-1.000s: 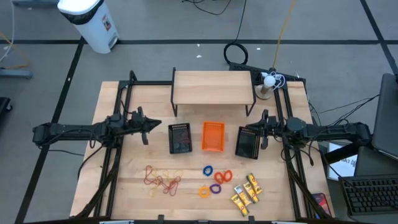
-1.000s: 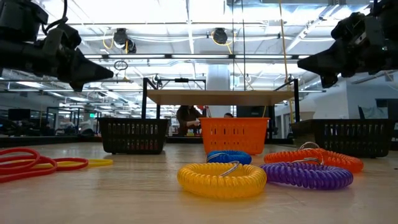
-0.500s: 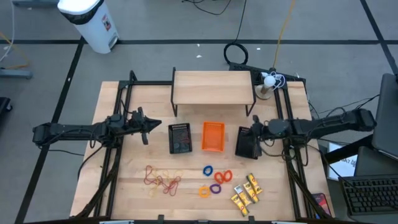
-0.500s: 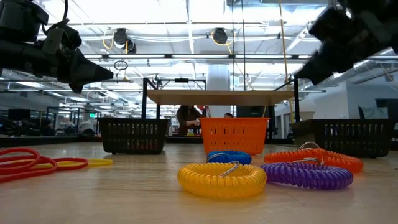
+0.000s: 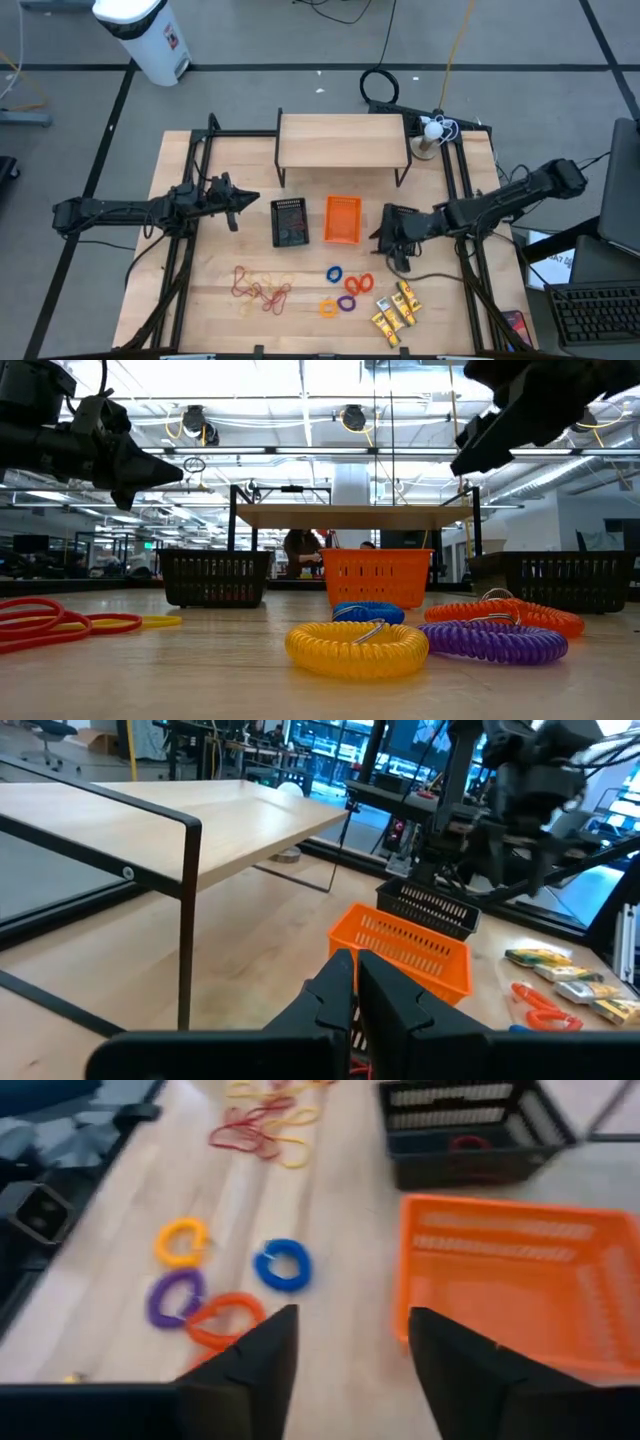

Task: Pick & Place Office Desk Supplies
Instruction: Put the orange spring rubber band into the orange bin

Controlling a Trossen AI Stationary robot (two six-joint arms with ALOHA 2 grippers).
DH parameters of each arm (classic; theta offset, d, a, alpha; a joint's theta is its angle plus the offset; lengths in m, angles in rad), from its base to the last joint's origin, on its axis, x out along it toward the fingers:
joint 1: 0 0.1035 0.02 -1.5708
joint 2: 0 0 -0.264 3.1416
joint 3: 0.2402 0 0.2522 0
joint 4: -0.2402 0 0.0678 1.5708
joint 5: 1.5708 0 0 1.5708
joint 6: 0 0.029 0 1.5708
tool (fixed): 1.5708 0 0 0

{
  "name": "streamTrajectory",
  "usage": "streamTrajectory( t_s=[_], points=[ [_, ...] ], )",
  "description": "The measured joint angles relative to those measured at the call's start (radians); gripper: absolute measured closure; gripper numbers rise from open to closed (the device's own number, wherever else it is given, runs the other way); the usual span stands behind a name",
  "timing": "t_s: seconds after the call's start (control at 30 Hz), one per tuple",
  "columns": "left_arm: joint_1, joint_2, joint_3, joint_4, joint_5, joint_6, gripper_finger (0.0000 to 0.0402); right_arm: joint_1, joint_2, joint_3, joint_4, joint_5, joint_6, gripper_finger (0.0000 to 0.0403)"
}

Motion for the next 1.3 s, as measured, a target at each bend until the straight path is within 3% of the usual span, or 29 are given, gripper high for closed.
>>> streamTrajectory(
  t_s=[0.13, 0.4, 0.67, 1.3],
  points=[
    [0.000, 0.000, 0.000, 0.001, 0.000, -0.031, 0.0382, 0.074, 0.099, 0.035, -0.001, 0.069, 0.011, 0.0182],
    [0.000, 0.000, 0.000, 0.000, 0.001, -0.052, 0.0382, 0.177, 0.253, 0.043, 0.007, 0.126, 0.116, 0.0179],
    [0.000, 0.000, 0.000, 0.000, 0.001, -0.071, 0.0382, 0.194, 0.379, 0.043, 0.202, 0.125, 0.110, 0.0194],
    [0.000, 0.000, 0.000, -0.001, -0.002, -0.072, 0.0382, 0.185, 0.425, 0.043, 0.183, 0.122, 0.112, 0.0216]
  ],
)
